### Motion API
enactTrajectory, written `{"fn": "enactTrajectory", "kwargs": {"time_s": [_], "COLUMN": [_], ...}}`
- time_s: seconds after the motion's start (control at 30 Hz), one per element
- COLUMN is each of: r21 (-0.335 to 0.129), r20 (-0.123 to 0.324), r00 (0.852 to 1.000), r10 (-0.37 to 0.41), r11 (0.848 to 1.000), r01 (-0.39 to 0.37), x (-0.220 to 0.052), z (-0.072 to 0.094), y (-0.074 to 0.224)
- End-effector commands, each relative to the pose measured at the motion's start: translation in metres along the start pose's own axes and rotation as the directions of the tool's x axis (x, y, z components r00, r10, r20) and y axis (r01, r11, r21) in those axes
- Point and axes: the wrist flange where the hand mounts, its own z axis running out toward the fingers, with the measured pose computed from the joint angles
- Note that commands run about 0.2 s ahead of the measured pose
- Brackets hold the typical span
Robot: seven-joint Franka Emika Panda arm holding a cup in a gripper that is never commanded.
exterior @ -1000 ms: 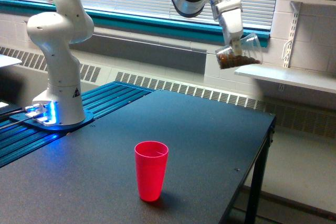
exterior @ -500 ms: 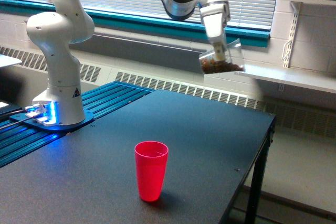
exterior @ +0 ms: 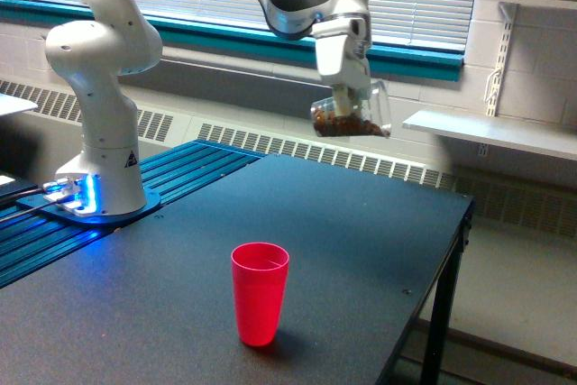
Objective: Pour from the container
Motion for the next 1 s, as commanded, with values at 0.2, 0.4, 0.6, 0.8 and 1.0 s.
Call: {"fn": "enactTrajectory", "kwargs": {"time_s": [0.2,0.4,0.6,0.8,1.0], "r21": [-0.046,-0.079,-0.104,-0.131,-0.151], "r20": [0.002,0.019,0.035,0.036,0.037], "r00": [0.992,0.989,0.984,0.977,0.972], "r10": [0.125,0.147,0.172,0.209,0.233], "r11": [0.991,0.986,0.980,0.971,0.963], "r01": [-0.125,-0.145,-0.168,-0.202,-0.225], "x": [0.018,0.022,0.025,0.030,0.034], "z": [0.010,0.019,0.025,0.029,0.034], "y": [0.038,0.058,0.076,0.094,0.111]}}
